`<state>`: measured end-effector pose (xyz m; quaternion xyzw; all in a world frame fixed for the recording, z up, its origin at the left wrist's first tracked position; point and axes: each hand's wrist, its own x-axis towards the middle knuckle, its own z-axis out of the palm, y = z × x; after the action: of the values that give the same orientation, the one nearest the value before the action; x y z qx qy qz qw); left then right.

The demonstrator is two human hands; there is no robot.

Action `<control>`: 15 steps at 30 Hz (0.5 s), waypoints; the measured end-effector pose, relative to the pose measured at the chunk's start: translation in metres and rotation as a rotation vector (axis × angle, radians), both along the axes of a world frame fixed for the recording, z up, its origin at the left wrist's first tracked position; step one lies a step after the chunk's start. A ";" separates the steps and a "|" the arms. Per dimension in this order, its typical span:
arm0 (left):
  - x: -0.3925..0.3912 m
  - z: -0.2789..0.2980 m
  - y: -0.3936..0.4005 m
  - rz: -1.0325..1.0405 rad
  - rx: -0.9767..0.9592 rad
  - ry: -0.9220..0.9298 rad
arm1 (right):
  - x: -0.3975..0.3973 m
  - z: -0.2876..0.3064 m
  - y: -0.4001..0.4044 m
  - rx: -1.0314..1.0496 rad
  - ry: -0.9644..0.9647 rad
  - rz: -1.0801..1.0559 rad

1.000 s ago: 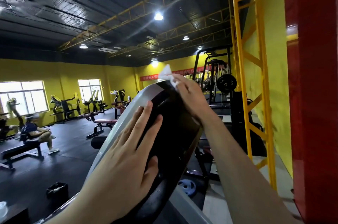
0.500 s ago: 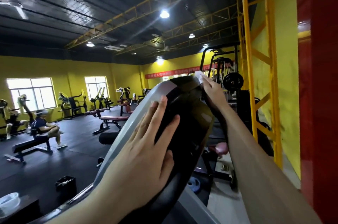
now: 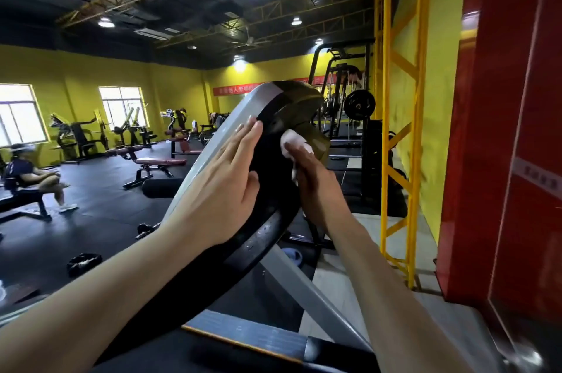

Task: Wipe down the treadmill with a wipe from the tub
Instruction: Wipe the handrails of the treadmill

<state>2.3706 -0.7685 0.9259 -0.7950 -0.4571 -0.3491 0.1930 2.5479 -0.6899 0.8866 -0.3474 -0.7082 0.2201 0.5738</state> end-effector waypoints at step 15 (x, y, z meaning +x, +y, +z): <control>-0.099 -0.102 -0.096 0.300 -0.079 -0.165 | -0.038 -0.022 -0.048 0.199 -0.229 -0.072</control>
<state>2.2711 -0.8650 0.8237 -0.6935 -0.5980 -0.3625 0.1734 2.5094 -0.7375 0.8643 -0.3366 -0.7746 0.0871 0.5283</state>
